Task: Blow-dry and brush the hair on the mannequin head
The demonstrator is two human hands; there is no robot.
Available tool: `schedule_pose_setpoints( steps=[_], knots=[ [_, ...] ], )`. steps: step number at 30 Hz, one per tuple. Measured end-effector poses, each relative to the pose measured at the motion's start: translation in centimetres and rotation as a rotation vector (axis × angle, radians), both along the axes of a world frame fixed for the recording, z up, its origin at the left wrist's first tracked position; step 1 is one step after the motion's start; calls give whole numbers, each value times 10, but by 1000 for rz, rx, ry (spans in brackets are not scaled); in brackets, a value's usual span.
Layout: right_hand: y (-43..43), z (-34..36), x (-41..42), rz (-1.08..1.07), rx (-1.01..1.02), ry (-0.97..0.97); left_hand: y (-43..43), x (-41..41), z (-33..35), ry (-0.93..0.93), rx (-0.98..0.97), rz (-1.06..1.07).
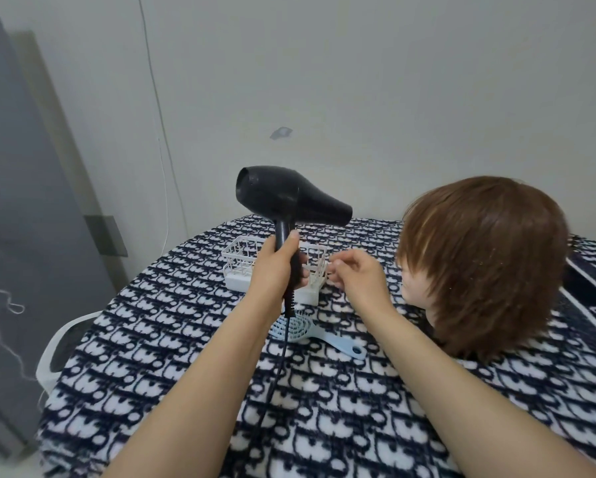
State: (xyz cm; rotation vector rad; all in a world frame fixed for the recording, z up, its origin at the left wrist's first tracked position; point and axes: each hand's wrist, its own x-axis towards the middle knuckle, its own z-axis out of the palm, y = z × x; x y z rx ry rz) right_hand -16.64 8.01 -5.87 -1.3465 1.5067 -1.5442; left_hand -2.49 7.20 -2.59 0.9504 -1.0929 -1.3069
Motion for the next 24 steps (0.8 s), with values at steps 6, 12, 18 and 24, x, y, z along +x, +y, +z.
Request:
schedule_pose_setpoints(
  steps=[6,12,18,24],
  knots=[
    [-8,-43,0,124,276,673,1,0,-5,26,-30,-34],
    [-8,-67,5,209,449,940,3,9,-5,-29,-35,-76],
    [-8,-74,11,263,437,1000,7,9,-2,24,25,-149],
    [-5,-62,7,302,444,858,10,0,0,119,49,-200]
  ],
)
